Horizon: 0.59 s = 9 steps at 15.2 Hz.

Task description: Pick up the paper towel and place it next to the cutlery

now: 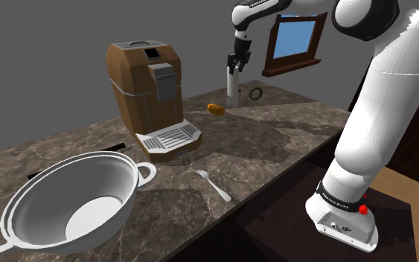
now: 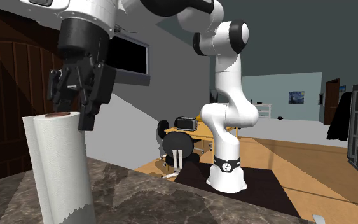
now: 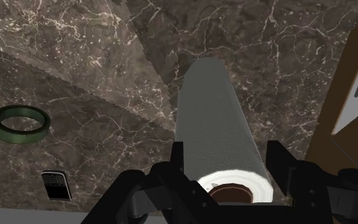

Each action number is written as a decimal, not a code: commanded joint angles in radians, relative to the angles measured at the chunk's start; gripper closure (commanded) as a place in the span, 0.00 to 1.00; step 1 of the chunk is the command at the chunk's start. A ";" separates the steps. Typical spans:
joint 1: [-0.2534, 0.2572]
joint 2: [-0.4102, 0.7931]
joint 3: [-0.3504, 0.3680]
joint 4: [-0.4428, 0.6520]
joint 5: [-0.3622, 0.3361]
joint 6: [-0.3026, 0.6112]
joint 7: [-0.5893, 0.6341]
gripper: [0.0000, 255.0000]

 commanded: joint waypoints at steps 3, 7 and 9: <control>0.000 -0.003 0.000 0.051 -0.003 -0.054 0.004 1.00; -0.001 -0.003 -0.001 0.105 -0.004 -0.108 0.007 1.00; -0.002 -0.001 -0.001 0.134 -0.004 -0.135 0.008 1.00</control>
